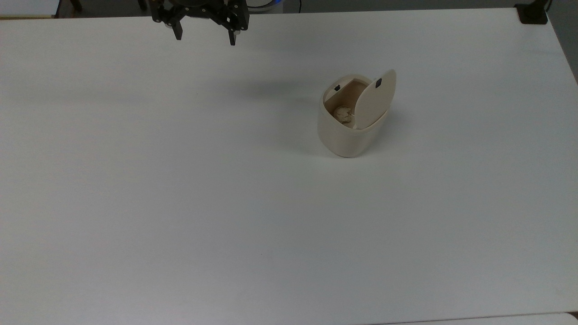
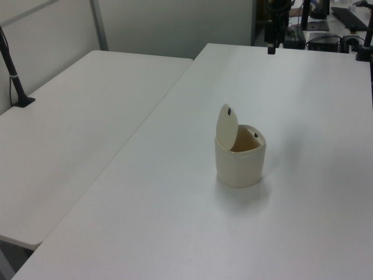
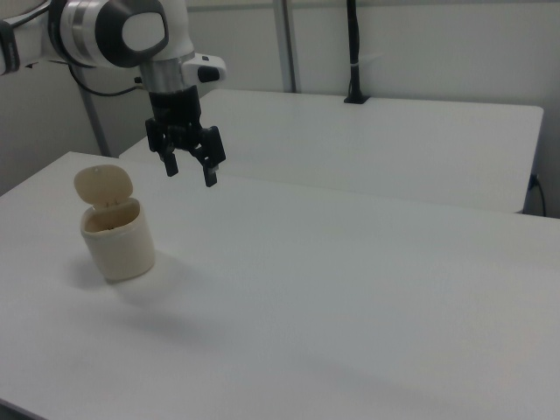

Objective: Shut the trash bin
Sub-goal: 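Move the gripper toward the cream trash bin's open lid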

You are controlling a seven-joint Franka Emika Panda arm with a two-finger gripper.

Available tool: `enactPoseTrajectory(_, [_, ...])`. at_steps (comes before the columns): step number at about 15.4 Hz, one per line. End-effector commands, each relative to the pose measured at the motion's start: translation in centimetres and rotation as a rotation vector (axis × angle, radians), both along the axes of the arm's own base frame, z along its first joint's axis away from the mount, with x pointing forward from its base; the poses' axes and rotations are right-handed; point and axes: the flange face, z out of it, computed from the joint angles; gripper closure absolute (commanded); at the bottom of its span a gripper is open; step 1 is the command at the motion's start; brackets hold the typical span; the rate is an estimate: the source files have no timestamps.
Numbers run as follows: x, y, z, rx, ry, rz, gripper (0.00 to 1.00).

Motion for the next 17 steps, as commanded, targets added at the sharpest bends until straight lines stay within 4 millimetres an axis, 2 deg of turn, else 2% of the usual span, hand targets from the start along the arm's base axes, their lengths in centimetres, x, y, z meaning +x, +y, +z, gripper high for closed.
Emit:
enactPoseTrajectory(1, [-0.1,0.5,-0.1,-0.013,-0.013,0.045,0.0])
enactPoseTrajectory(6, [-0.3,-0.1,0.2,-0.013,-0.013,0.136,0.0])
enactPoseTrajectory(7, [-0.3,-0.1,0.1,-0.012,-0.011,0.137,0.03])
enactPoseTrajectory(8, [-0.3,0.0,0.1,-0.011,-0.011,0.14,0.15])
enactPoseTrajectory(9, [-0.2,0.3,0.1,-0.001,-0.014,0.153,0.55])
enactPoseTrajectory(10, [-0.1,0.9,0.5,0.018,-0.023,0.157,0.79])
enactPoseTrajectory(11, [-0.1,1.8,1.0,0.056,-0.035,0.162,0.96])
enactPoseTrajectory(12, [0.0,3.1,1.0,0.089,-0.039,0.166,1.0])
enactPoseTrajectory(15, [0.5,8.1,-0.2,0.153,-0.016,0.128,1.0])
enactPoseTrajectory(17, [1.6,11.7,0.0,0.188,-0.052,0.111,1.0])
